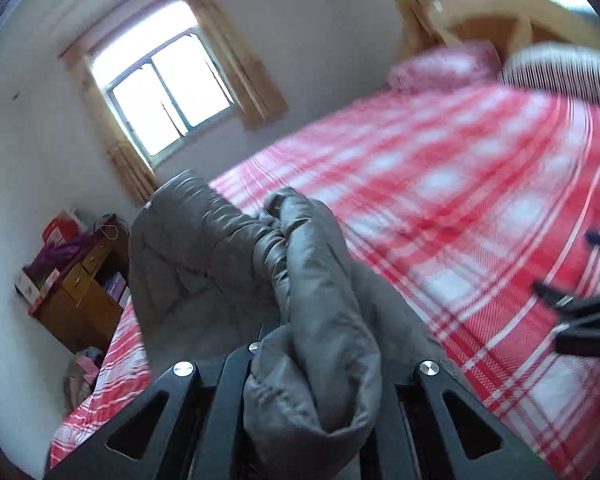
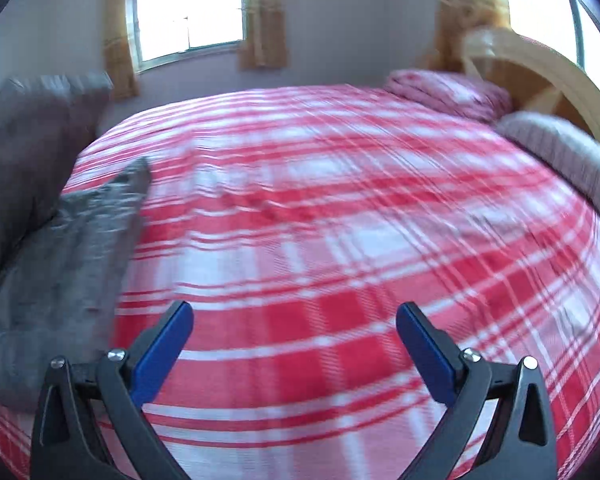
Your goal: Fold large clothes
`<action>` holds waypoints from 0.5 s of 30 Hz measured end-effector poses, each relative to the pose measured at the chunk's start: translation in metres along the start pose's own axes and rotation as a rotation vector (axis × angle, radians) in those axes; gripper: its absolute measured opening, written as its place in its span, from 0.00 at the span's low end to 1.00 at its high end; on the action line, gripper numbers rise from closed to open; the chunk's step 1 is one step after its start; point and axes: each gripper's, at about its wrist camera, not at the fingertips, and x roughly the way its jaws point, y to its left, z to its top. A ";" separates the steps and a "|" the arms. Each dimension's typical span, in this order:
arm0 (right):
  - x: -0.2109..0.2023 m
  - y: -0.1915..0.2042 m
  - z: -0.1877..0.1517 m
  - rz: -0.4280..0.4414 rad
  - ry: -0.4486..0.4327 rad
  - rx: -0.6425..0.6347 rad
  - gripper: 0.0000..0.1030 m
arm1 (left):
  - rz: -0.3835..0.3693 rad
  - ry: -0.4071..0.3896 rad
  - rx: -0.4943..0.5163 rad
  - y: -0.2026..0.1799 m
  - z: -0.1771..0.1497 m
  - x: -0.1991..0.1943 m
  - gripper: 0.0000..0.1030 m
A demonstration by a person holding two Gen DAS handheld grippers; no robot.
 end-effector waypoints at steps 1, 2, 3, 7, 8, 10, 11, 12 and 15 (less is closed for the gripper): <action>0.003 -0.005 -0.001 -0.001 0.009 0.007 1.00 | -0.001 0.012 0.015 -0.007 -0.004 0.008 0.07; 0.007 -0.012 -0.004 -0.003 0.020 0.012 1.00 | 0.010 0.019 0.039 -0.017 -0.007 0.015 0.10; 0.008 -0.015 -0.009 0.007 0.031 0.026 1.00 | 0.028 0.022 0.059 -0.024 -0.010 0.018 0.13; 0.006 -0.021 -0.012 0.041 0.046 0.071 1.00 | 0.023 0.021 0.084 -0.032 -0.007 0.003 0.41; 0.006 -0.021 -0.012 0.047 0.051 0.068 1.00 | 0.024 0.003 0.084 -0.030 -0.005 -0.009 0.49; 0.010 -0.018 -0.010 0.057 0.064 0.058 1.00 | 0.008 -0.068 0.079 -0.024 0.002 -0.044 0.61; 0.011 -0.019 -0.009 0.057 0.066 0.057 1.00 | 0.000 -0.099 0.079 -0.023 0.005 -0.057 0.77; 0.010 -0.020 -0.008 0.059 0.064 0.058 1.00 | -0.007 -0.144 0.073 -0.017 0.006 -0.075 0.90; 0.011 -0.023 -0.002 0.039 0.049 0.056 0.93 | 0.008 -0.236 0.007 0.016 0.007 -0.111 0.93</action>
